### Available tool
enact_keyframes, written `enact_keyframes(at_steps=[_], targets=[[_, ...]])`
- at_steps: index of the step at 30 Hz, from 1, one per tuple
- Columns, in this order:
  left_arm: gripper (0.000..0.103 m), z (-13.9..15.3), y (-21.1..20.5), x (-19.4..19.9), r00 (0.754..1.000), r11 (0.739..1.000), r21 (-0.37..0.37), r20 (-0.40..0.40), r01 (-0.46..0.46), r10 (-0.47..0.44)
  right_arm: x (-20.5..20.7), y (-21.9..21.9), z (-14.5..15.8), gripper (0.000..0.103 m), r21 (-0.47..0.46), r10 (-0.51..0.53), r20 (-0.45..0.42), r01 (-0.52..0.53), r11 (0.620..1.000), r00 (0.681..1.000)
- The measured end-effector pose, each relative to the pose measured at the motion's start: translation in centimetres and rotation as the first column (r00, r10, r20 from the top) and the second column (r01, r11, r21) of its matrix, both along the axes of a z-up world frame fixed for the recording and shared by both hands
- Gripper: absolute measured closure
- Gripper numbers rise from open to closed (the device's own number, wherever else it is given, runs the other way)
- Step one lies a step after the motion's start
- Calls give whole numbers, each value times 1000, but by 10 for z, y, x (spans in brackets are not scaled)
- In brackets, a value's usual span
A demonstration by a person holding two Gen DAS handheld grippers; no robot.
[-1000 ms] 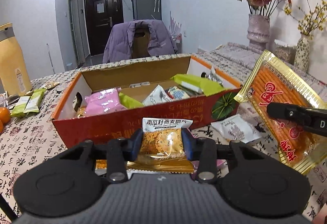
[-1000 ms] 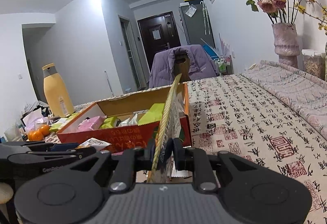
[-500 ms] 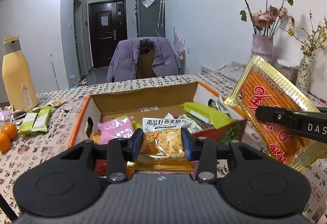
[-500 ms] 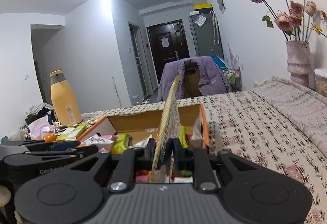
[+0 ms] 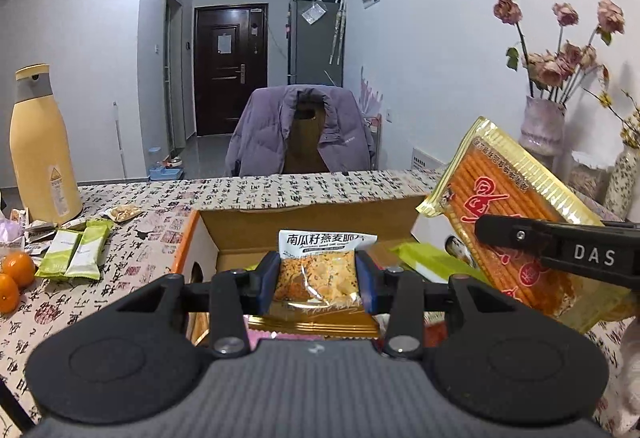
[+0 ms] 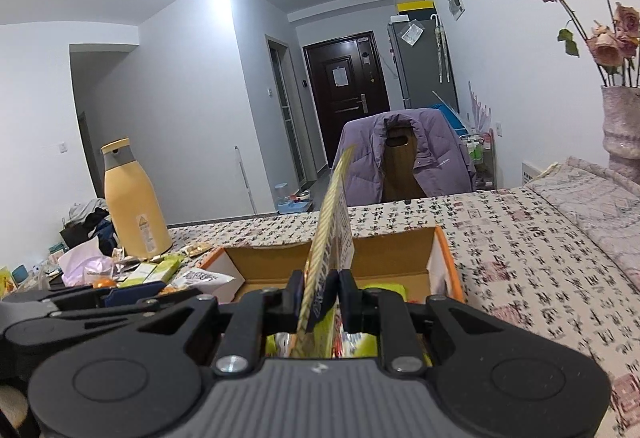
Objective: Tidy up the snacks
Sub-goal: 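Carry both held packets over the box and release them inside, then hold both open grippers above the box after the release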
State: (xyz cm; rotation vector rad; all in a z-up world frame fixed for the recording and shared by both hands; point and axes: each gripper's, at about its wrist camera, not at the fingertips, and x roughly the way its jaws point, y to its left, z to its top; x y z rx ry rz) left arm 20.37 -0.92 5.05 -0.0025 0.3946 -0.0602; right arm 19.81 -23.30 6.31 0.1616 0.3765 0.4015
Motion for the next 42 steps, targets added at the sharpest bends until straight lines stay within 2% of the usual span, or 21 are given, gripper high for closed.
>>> enact_keyframes(at_steps=[9,15,24,28,30,31,32,33,34,35,38,42], targets=[[62,-5,12,37,999,999,-31,-6,-39,39,48,23,-1,86,-1,-11,-7,11,1000,1000],[62,-12,17,58,997,997,-36,-5,-74,74,73,32,-13,86,0,-32,-15,32,999,999],[62,-28,19,70,998,997,-45,-6,-69,69,86,39,-38,86,-8,-11,-31,10,1000,999],[59,-35,21,75,998,996,-55,-25,-66,64,89,40,-41,81,-22,-21,-47,20,1000,999],[52,-36,25,74,997,995,-60,-23,-74,73,88,37,-41,71,-24,-39,-55,38,999,998],[48,-36,26,73,997,995,-65,-21,-74,73,88,35,-41,49,-16,-44,-60,43,999,997],[32,-37,28,72,997,994,-71,-16,-79,78,87,33,-41,25,-8,-50,-61,49,999,997],[12,-36,30,70,996,993,-75,-5,-91,91,86,30,-41,17,1,-58,-60,58,998,997],[7,-36,31,68,993,991,-72,9,-116,117,85,28,-40,11,8,-64,-56,65,998,996],[1,-35,32,68,990,988,-67,22,-141,142,84,26,-39,11,11,-75,-47,75,997,996],[0,-33,37,66,984,981,-82,23,-177,179,82,21,-37,0,14,-97,-32,98,995,995],[0,-33,43,68,980,976,-96,10,-197,199,81,18,-38,0,2,-117,-19,117,993,993]])
